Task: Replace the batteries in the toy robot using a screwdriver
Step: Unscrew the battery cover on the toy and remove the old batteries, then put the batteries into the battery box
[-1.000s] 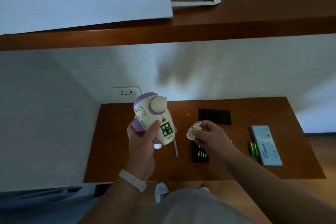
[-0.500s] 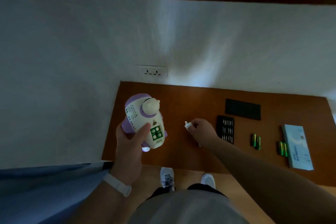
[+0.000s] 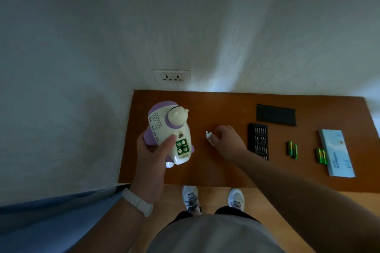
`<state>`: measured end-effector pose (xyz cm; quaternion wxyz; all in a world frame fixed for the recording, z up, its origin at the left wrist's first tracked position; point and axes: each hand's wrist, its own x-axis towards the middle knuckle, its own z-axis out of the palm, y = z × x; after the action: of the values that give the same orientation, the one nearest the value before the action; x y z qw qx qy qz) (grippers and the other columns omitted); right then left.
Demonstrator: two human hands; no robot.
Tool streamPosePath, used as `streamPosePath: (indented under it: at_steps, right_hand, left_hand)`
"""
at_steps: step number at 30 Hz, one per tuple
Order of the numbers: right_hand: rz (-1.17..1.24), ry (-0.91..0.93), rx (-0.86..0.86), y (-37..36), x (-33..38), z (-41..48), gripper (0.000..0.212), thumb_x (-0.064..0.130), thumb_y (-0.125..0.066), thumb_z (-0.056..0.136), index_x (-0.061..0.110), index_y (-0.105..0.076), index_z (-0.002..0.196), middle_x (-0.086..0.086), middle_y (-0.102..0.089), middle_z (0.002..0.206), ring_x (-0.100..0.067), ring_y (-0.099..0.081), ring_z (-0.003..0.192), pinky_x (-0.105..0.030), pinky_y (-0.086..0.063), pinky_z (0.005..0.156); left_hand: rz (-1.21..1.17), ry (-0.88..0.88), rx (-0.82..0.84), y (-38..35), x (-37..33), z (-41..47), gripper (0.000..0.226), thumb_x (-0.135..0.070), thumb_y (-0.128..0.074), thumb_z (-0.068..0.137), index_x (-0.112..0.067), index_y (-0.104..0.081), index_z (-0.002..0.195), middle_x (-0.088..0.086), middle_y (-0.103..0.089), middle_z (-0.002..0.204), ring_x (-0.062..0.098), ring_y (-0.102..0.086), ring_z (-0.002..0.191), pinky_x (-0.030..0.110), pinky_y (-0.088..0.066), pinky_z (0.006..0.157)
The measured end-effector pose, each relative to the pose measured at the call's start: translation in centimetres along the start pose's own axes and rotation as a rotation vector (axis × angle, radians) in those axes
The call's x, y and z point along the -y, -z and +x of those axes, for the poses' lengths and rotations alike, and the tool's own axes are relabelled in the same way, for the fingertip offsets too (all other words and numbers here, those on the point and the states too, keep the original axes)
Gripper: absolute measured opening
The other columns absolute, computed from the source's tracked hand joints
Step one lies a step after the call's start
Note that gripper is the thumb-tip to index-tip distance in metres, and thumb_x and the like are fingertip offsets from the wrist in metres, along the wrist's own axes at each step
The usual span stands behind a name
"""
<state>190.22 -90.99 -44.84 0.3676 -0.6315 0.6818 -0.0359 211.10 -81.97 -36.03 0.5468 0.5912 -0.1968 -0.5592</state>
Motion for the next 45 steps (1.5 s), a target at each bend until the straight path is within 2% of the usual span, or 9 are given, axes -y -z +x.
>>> streamPosePath:
  at_steps: [5, 8, 12, 14, 18, 24, 30, 37, 45]
  right_hand:
    - [0.390, -0.050, -0.011, 3.7, 0.2, -4.4, 0.013, 0.043, -0.050, 0.098, 0.046, -0.060, 0.091, 0.010, -0.065, 0.085, -0.001, -0.061, 0.066, -0.021, -0.048, 0.057]
    - [0.776, -0.145, 0.001, 6.3, 0.6, -7.3, 0.024, 0.040, -0.048, 0.097, 0.033, -0.071, 0.095, 0.001, -0.073, 0.089, -0.015, -0.068, 0.085, -0.029, -0.052, 0.073]
    - [1.269, -0.279, 0.069, 9.0, 0.3, -9.7, 0.033, 0.032, -0.046, 0.102, 0.010, -0.071, 0.103, -0.007, -0.077, 0.095, -0.022, -0.073, 0.091, -0.032, -0.054, 0.076]
    - [1.414, -0.330, 0.091, 10.2, -0.1, -10.4, 0.034, 0.031, -0.047, 0.102, 0.005, -0.068, 0.105, -0.010, -0.077, 0.093, -0.024, -0.072, 0.092, -0.034, -0.054, 0.077]
    - [1.541, -0.299, 0.107, 12.2, -0.6, -11.6, 0.038, 0.033, -0.050, 0.100, 0.002, -0.068, 0.112, -0.017, -0.074, 0.105, -0.030, -0.071, 0.097, -0.037, -0.057, 0.080]
    - [1.693, -0.222, 0.103, 15.1, -1.9, -13.0, 0.034, 0.027, -0.048, 0.099, 0.007, -0.069, 0.117, -0.017, -0.073, 0.112, -0.033, -0.070, 0.103, -0.038, -0.059, 0.076]
    - [1.773, -0.252, 0.095, 17.4, -4.2, -13.5, 0.038, 0.030, -0.043, 0.102, 0.007, -0.067, 0.119, -0.017, -0.072, 0.113, -0.033, -0.069, 0.104, -0.039, -0.059, 0.076]
    - [1.912, -0.216, 0.166, 18.8, -6.6, -13.4, 0.047, 0.049, -0.046, 0.098, 0.016, -0.080, 0.099, -0.013, -0.074, 0.112, -0.030, -0.073, 0.096, -0.040, -0.062, 0.071]
    - [2.079, -0.299, 0.260, 18.9, -8.2, -11.9, 0.042, 0.040, -0.041, 0.102, 0.016, -0.072, 0.119, -0.012, -0.071, 0.119, -0.031, -0.068, 0.104, -0.027, -0.054, 0.052]
  left_hand:
    - [0.020, 0.008, 0.108, -2.6, -1.0, 0.0, 0.076, -0.031, -0.088, 0.070, -0.023, -0.049, 0.134, 0.005, -0.070, 0.121, 0.026, -0.071, 0.107, 0.039, -0.062, 0.078]
    - [0.043, -0.017, 0.211, -5.2, -1.4, 0.2, 0.086, -0.029, -0.085, 0.066, -0.011, -0.045, 0.141, 0.017, -0.065, 0.128, 0.035, -0.068, 0.112, 0.053, -0.059, 0.085]
    - [0.089, -0.067, 0.256, -9.2, -1.4, -0.3, 0.087, -0.039, -0.087, 0.061, -0.016, -0.051, 0.137, 0.005, -0.072, 0.118, 0.025, -0.072, 0.104, 0.033, -0.061, 0.071]
    - [0.144, -0.104, 0.296, -11.0, -1.4, -0.6, 0.087, -0.041, -0.091, 0.058, -0.020, -0.054, 0.134, 0.003, -0.073, 0.116, 0.025, -0.073, 0.103, 0.034, -0.061, 0.070]
    - [0.260, -0.216, 0.386, -14.4, -1.3, -1.6, 0.072, -0.036, -0.088, 0.063, -0.029, -0.058, 0.128, -0.002, -0.073, 0.117, 0.018, -0.072, 0.104, 0.031, -0.061, 0.072]
    - [0.541, -0.387, 0.414, -18.8, -1.4, -3.5, 0.067, -0.056, -0.085, 0.058, -0.052, -0.054, 0.117, -0.011, -0.071, 0.116, 0.010, -0.071, 0.103, 0.036, -0.063, 0.076]
    - [0.979, -0.700, 0.443, -21.6, -1.7, -4.7, 0.088, -0.071, -0.066, 0.069, -0.025, -0.046, 0.141, -0.007, -0.062, 0.126, 0.009, -0.064, 0.107, 0.031, -0.062, 0.076]
    - [1.246, -0.862, 0.382, -24.4, -0.9, -6.6, 0.090, -0.071, -0.062, 0.071, -0.024, -0.040, 0.145, 0.000, -0.060, 0.132, 0.021, -0.060, 0.115, 0.052, -0.053, 0.094]
    - [1.519, -1.114, 0.210, -26.8, 0.2, -7.9, 0.088, -0.067, -0.066, 0.072, -0.021, -0.043, 0.144, 0.005, -0.063, 0.122, 0.024, -0.061, 0.108, 0.043, -0.045, 0.092]
